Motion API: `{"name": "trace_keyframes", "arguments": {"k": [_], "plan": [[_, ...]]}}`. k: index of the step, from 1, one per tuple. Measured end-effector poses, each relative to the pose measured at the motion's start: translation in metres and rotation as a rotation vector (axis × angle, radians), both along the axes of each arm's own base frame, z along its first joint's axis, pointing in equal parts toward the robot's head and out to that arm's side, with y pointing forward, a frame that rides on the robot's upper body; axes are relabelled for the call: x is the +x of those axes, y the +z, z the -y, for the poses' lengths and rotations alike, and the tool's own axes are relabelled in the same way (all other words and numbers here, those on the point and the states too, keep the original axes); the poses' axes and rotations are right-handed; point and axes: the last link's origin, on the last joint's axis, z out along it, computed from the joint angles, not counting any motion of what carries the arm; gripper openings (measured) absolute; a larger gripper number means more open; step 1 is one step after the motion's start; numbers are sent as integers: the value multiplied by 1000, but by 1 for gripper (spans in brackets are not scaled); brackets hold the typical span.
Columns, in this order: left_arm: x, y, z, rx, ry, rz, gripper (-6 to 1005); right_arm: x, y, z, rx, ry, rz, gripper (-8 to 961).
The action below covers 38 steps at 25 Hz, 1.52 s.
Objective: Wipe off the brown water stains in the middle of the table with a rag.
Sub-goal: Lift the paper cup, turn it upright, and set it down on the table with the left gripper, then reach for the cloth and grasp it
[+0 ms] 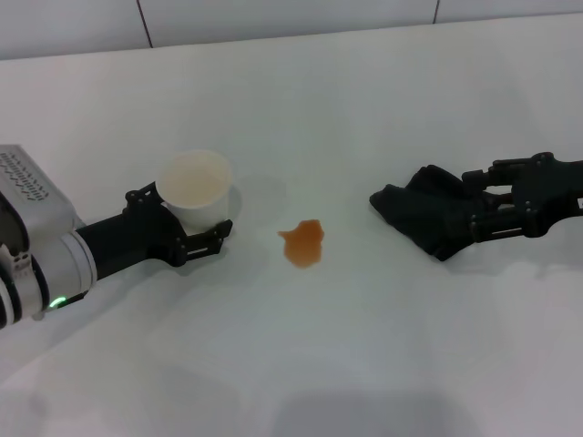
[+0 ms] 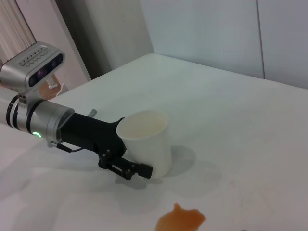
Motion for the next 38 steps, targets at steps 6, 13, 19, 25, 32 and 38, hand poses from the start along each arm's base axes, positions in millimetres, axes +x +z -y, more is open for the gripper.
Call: {"name": "trace_keyframes", "arguments": {"k": [6,13,19,25,32,38], "plan": [[-5,11,3,9,-9,21,873,-1,-1,0,-5,3,1,801],[-10,16,9,9,5,46,872,-1,-2,0,-8,5,0,800],[-17,17,17,6,24,58,871,-3,-3,1,-15,10,-1,799],[-26,34,32,27,24,124,870,-3,-3,1,-20,14,-3,797],[-31,71,55,-61,13,203,869,-7,-2,0,-25,28,-1,796],[-31,100,68,-205,33,171,868,-17,1,-2,-29,55,23,795]]}}
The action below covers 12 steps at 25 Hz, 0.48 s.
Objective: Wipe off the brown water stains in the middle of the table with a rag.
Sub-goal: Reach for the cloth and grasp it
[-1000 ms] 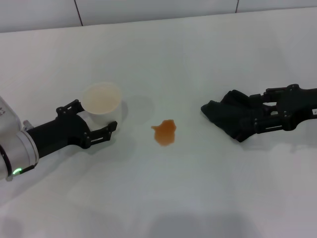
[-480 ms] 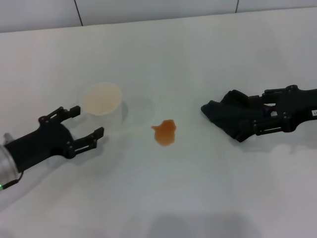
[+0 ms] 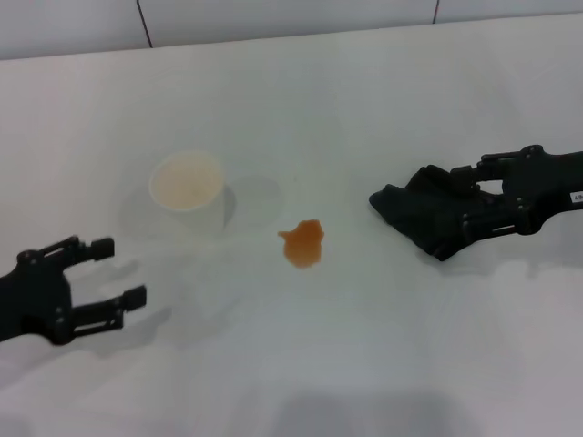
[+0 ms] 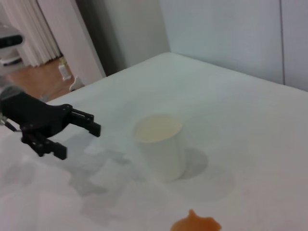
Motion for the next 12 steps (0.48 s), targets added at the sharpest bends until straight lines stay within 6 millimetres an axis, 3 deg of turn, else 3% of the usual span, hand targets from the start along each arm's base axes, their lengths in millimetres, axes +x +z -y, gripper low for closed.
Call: {"name": "trace_keyframes", "arguments": {"k": [5,12], "plan": [[-1,15,7,-72,1,-56,866,-13,-2,-7,-27,-14,90,794],[4,20,6,-177,-29,-144,863,-37,-20,-27,-94,-57,299,793]]}}
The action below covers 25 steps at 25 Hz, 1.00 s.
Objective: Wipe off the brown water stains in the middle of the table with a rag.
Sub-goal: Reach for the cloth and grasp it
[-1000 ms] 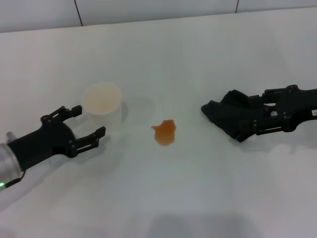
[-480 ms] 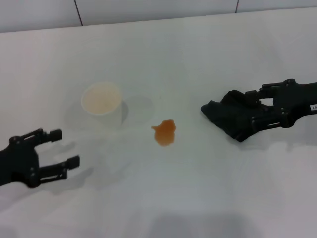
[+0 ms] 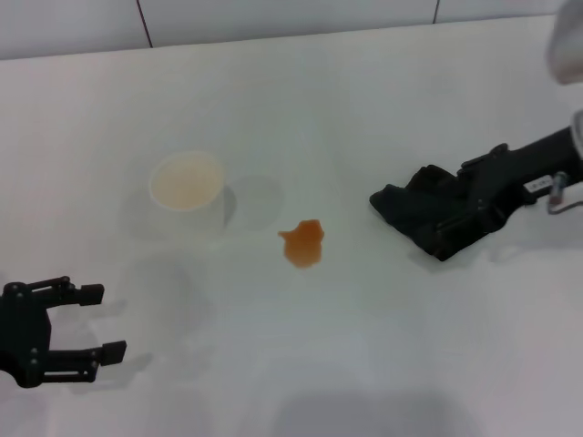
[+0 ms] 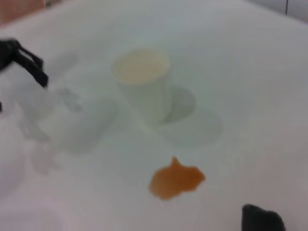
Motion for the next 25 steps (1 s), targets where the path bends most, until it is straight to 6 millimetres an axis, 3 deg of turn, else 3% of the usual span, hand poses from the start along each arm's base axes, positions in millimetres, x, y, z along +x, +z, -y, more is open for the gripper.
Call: {"name": "trace_keyframes", "arguments": {"k": [11,25], "plan": [[9,5,-5,-4,-81,-10,863,-31,-19,-26,7,-14,231,791],[21,7,-19,12,-155,-24,863,-25,-33,-46,5,-86,307,722]]}}
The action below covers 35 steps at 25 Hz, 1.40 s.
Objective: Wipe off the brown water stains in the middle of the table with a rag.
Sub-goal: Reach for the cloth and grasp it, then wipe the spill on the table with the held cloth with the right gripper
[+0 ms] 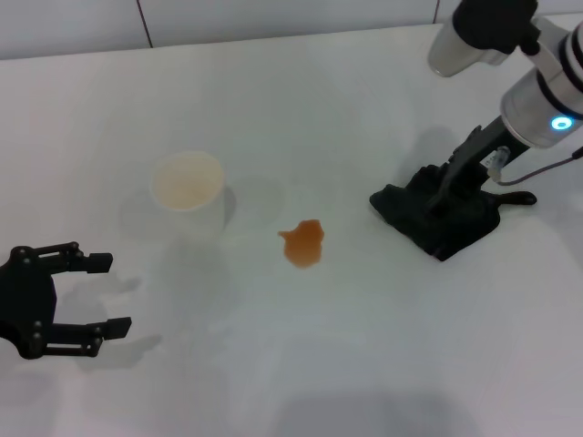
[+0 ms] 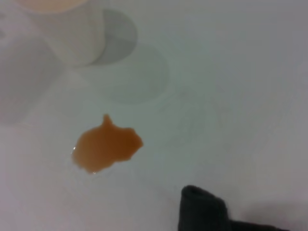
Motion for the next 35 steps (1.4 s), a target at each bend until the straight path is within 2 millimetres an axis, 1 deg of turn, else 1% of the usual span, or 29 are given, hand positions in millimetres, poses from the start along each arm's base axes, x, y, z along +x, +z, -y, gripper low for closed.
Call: {"name": "trace_keyframes", "arguments": {"k": [9,17,27,33,35], "plan": [[2,-2,-2,4,-11,3,863,-2,-15,-11,-37,-5,36,644],[3,-3,-3,3,-15,8,862,2,-24,-13,-52,-8,79,575],[5,-3,-4,1,-22,12,862,0,-33,-10,-88,27,132,305],[5,-4,-3,0,-20,13,862,-13,-41,-7,-122,56,132,102],[5,-5,-3,-5,-21,17,862,-18,-46,-6,-137,67,130,97]]}}
